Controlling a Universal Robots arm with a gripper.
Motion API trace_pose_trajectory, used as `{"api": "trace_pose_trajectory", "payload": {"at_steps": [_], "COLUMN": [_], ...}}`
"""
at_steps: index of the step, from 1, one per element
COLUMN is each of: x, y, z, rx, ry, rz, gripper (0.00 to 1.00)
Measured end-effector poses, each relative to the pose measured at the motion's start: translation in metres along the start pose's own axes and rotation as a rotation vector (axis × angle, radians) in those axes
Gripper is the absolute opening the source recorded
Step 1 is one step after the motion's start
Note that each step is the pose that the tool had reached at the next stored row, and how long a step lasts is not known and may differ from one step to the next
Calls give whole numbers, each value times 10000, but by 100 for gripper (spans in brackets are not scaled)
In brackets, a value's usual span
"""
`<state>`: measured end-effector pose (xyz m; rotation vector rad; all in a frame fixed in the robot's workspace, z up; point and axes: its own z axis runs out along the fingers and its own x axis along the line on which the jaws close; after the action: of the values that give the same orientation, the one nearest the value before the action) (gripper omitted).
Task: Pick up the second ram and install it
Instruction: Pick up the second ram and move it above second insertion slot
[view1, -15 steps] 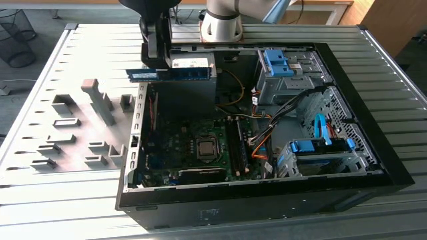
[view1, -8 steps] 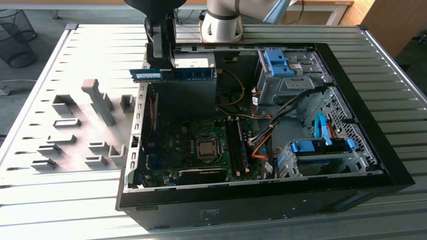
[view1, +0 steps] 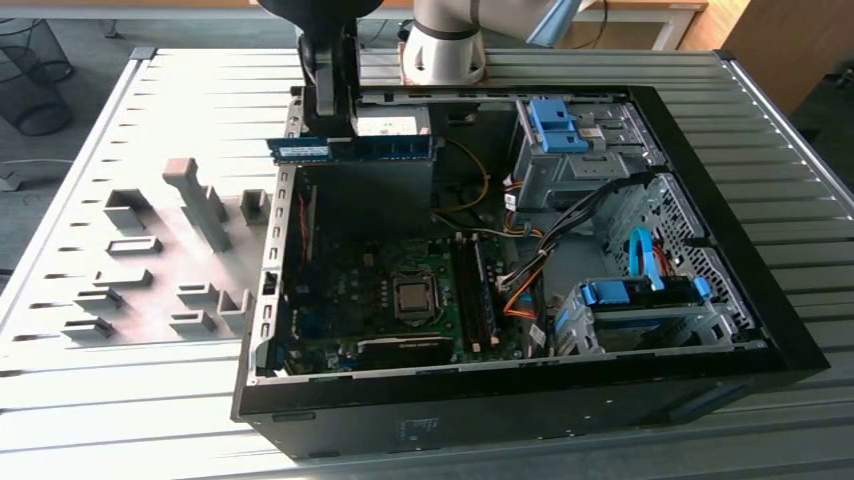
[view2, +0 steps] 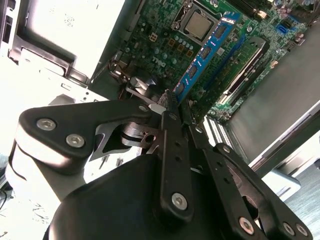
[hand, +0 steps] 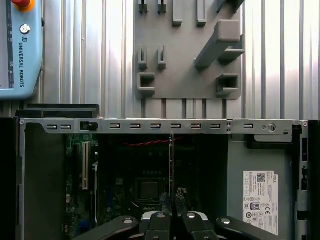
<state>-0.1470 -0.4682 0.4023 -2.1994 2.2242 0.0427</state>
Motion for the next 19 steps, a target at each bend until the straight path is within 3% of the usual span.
{"api": "trace_pose_trajectory", "payload": {"at_steps": [9,19], "x": [-1,-3], "y": [-84,-265], "z": [-1,-2], "rx": [0,0], "ry": [0,0], "rz": [0,0], "gripper": [14,14]}}
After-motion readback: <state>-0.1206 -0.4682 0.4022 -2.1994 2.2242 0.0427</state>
